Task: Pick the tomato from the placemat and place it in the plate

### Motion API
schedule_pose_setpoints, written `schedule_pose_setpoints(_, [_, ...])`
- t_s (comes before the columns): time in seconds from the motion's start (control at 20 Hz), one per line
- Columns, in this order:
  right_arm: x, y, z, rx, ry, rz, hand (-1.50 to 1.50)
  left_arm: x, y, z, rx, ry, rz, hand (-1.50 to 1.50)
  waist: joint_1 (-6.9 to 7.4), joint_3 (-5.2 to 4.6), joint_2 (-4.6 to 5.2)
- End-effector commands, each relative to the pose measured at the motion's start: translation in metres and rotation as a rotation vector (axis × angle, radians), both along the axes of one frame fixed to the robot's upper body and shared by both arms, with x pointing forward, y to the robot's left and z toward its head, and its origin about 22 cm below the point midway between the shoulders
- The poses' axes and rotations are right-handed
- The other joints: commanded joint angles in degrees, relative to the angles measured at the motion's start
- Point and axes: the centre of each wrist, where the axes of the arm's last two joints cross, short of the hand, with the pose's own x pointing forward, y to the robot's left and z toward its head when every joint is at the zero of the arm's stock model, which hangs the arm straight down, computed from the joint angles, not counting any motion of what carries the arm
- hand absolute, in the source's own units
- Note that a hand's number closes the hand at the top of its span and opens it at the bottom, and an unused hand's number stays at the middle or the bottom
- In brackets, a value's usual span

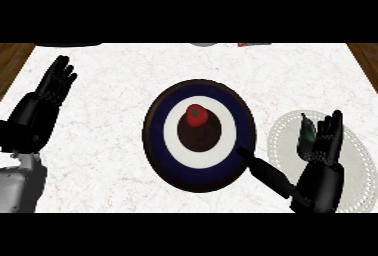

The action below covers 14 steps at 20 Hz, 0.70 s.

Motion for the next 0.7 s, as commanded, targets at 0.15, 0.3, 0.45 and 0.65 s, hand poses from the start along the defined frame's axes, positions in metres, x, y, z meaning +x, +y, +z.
schedule_pose_setpoints(0.15, [-0.047, -0.052, -0.006, -0.041, -0.005, -0.003, -1.50, 0.019, 0.007, -0.008, 0.006, -0.016, 0.017, 0.00, -0.58, 0.04, 0.14])
schedule_pose_setpoints(0.3, [-0.068, -0.060, -0.024, -0.037, 0.010, -0.010, -1.50, -0.014, 0.000, -0.012, 0.001, -0.006, 0.002, 0.00, 0.11, 0.03, -0.09])
schedule_pose_setpoints(0.45, [-0.082, -0.085, -0.021, -0.035, -0.007, 0.001, -1.50, -0.015, 0.016, -0.012, 0.011, 0.001, -0.007, 0.00, -0.08, 0.00, -0.11])
schedule_pose_setpoints(0.65, [-0.102, -0.106, -0.052, -0.101, 0.002, -0.032, -1.50, -0.005, 0.003, 0.004, -0.007, -0.012, 0.000, 0.00, -0.15, 0.00, -0.11])
